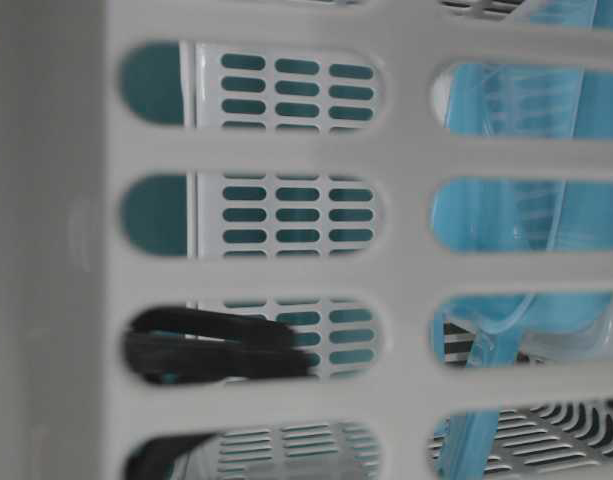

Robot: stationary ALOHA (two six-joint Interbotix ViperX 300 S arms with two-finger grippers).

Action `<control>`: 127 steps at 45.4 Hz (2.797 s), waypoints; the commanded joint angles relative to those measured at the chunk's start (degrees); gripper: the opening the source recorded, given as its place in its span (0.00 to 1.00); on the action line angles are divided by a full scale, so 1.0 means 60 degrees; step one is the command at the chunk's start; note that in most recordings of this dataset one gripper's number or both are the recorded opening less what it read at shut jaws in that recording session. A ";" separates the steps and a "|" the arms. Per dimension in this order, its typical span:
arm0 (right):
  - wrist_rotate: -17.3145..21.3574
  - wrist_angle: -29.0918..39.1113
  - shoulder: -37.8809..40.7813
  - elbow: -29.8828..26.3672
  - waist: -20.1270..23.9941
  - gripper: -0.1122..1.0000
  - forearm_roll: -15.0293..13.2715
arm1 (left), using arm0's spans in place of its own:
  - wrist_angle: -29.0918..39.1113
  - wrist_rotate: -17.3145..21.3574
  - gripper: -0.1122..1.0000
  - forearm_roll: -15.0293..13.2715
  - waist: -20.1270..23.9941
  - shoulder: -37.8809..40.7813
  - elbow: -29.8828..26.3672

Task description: Pick up the dustpan from the shopping basket with the left arm.

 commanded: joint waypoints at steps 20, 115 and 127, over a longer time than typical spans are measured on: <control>0.0015 -0.0044 0.0103 0.0146 0.0103 0.09 0.0059 | -0.0264 -0.0527 0.91 0.0029 -0.0293 0.0747 0.0645; 0.0630 0.0439 -0.0542 0.0293 0.0117 0.09 0.0059 | -0.1143 0.0205 0.37 0.0044 0.0322 -0.2344 -0.0410; 0.0615 0.0469 -0.0718 0.0337 0.0103 0.09 0.0059 | -0.1143 0.0190 0.37 0.0029 0.0308 -0.2344 -0.0410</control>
